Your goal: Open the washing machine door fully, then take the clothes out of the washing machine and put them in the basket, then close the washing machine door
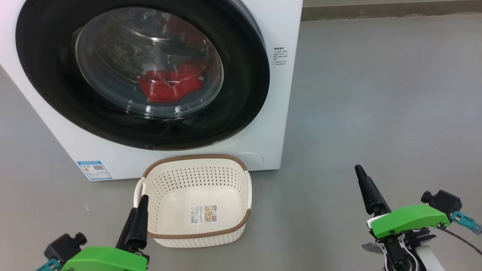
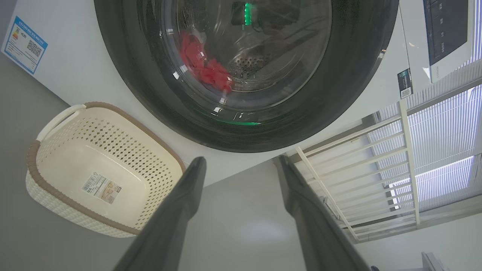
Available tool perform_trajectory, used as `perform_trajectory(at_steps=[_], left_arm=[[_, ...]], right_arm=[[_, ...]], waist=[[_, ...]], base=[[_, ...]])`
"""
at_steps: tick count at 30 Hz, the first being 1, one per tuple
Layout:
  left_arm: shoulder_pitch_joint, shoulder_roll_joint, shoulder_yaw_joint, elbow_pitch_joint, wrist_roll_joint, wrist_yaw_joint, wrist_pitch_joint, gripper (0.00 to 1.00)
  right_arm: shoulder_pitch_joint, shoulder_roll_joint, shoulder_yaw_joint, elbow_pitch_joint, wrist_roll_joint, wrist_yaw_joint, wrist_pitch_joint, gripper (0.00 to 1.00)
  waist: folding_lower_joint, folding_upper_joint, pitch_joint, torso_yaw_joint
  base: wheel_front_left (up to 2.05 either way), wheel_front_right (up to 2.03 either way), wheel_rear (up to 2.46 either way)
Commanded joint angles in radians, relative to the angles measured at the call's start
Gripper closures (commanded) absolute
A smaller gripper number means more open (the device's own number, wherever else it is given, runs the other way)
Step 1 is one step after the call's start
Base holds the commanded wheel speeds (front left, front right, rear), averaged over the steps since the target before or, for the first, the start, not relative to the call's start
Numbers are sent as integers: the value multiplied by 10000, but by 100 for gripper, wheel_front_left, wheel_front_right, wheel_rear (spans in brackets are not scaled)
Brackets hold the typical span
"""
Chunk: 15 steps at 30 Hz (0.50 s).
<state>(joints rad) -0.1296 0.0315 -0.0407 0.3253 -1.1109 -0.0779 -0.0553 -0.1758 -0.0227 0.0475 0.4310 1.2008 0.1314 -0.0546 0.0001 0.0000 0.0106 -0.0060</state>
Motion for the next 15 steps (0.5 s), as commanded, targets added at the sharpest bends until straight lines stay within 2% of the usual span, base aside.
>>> perform_trajectory(at_steps=[1,15], left_arm=[[-518,137,81,-276,400,80,-125,0],[-943,195,-115,-50,2613,395,-541,0]], right_arm=[[-605,-100,175,-202,-381,-4,-153,0],[-1003,-137,220,-185,-3003,-4,-565,0]], waist=[[-1,0,-2,-6],[-1,0,4,-27]], base=[[0,0,0],[0,0,0]])
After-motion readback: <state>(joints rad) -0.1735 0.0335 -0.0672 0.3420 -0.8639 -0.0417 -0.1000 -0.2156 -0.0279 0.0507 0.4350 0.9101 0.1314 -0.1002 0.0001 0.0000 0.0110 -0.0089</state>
